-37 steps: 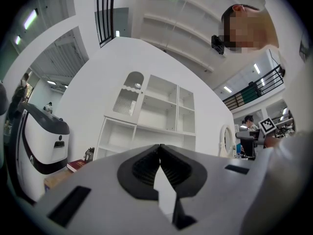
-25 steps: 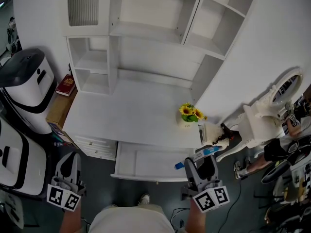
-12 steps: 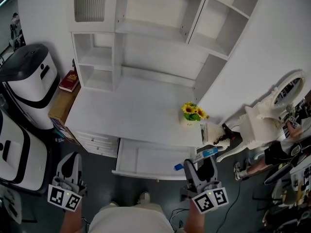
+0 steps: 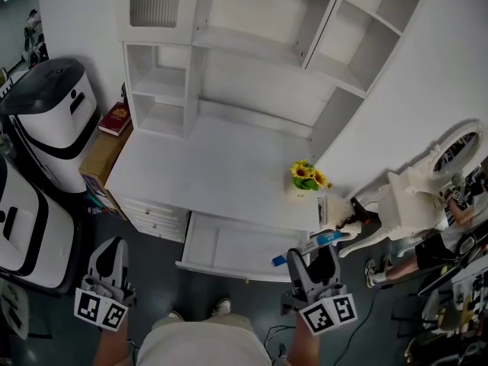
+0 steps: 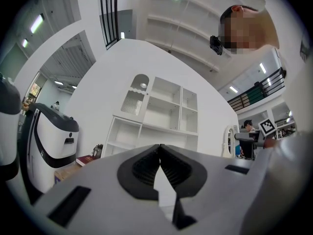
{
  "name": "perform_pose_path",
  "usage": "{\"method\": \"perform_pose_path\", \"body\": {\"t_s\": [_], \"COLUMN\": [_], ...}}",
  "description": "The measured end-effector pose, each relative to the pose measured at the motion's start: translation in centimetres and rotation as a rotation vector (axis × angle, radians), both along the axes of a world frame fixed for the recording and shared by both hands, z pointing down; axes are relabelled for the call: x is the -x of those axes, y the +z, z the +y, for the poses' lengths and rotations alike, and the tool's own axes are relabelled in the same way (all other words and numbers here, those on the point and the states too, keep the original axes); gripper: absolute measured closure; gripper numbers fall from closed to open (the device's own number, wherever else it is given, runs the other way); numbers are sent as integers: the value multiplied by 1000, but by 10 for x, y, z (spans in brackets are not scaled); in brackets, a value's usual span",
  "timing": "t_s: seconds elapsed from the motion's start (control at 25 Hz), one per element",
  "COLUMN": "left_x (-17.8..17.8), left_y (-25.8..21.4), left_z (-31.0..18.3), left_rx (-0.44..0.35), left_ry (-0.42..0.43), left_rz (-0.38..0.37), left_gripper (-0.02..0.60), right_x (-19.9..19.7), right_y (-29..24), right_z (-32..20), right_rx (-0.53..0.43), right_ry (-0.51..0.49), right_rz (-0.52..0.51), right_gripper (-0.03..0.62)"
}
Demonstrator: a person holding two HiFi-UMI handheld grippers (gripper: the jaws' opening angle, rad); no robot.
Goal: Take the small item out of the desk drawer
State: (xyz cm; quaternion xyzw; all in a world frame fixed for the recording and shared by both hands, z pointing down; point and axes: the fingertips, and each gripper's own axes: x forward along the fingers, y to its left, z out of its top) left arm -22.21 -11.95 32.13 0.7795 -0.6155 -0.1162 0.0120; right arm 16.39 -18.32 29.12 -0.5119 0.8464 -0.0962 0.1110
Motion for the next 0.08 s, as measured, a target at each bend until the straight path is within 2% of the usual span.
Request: {"method": "perform_pose_path", "body": {"t_s": [0.08], "left_x": [0], "left_y": [1], "left_z": [1], "left_rx": [2], "left_ry": [-4], "left_rz": [1], "left_gripper": [565], "right_x": [1], "right_y": [1], "right_z": [0], "right_rx": [1], "right_ry": [-4], "right_rz": [1], "right_gripper": [164]}}
